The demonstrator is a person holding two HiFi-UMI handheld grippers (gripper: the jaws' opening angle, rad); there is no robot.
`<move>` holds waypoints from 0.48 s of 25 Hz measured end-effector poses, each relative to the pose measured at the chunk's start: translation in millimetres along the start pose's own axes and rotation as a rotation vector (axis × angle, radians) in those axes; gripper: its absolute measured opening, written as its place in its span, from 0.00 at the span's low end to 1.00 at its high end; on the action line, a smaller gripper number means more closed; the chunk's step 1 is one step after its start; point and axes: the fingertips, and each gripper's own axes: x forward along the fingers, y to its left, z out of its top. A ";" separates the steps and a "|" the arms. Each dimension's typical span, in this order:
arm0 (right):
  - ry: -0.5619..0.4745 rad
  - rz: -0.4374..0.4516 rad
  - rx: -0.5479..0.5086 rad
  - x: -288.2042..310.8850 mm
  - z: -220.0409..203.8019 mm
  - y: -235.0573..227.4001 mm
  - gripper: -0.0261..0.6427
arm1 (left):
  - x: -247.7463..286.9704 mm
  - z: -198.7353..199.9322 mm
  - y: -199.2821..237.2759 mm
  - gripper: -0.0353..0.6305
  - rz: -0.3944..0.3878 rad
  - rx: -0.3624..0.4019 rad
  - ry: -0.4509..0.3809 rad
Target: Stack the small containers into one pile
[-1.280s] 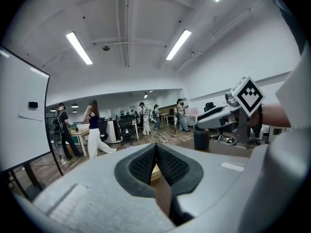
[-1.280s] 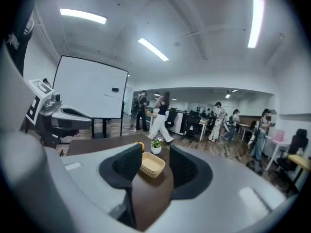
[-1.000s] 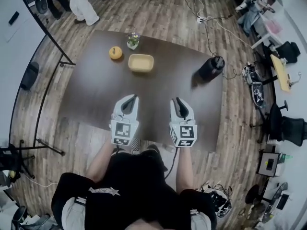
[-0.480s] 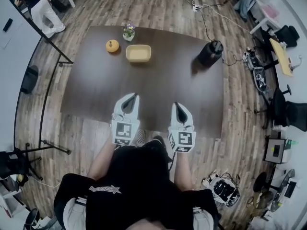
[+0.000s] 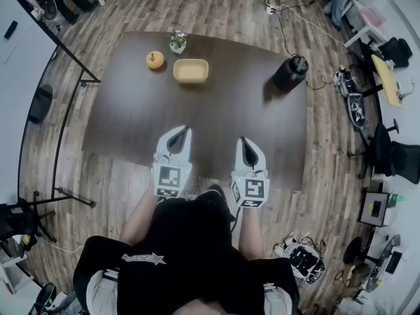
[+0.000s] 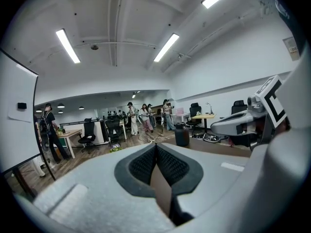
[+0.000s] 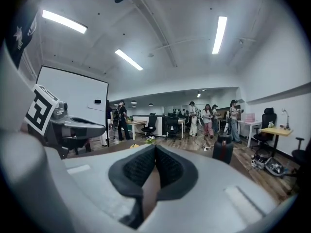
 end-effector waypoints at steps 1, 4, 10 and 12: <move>-0.001 0.002 0.002 0.3 1.0 -0.7 0.05 | 0.5 0.3 -0.2 0.07 0.001 0.000 0.001; 0.000 0.005 0.003 2.3 1.4 3.6 0.05 | -1.1 -1.9 2.4 0.07 0.001 0.000 0.002; 0.000 0.014 0.006 -0.3 -0.6 0.0 0.05 | 0.9 -1.0 -4.4 0.07 0.001 0.000 -0.002; -0.001 0.013 0.005 1.5 -1.7 -1.9 0.05 | 3.8 -1.8 -4.8 0.07 0.000 0.001 -0.003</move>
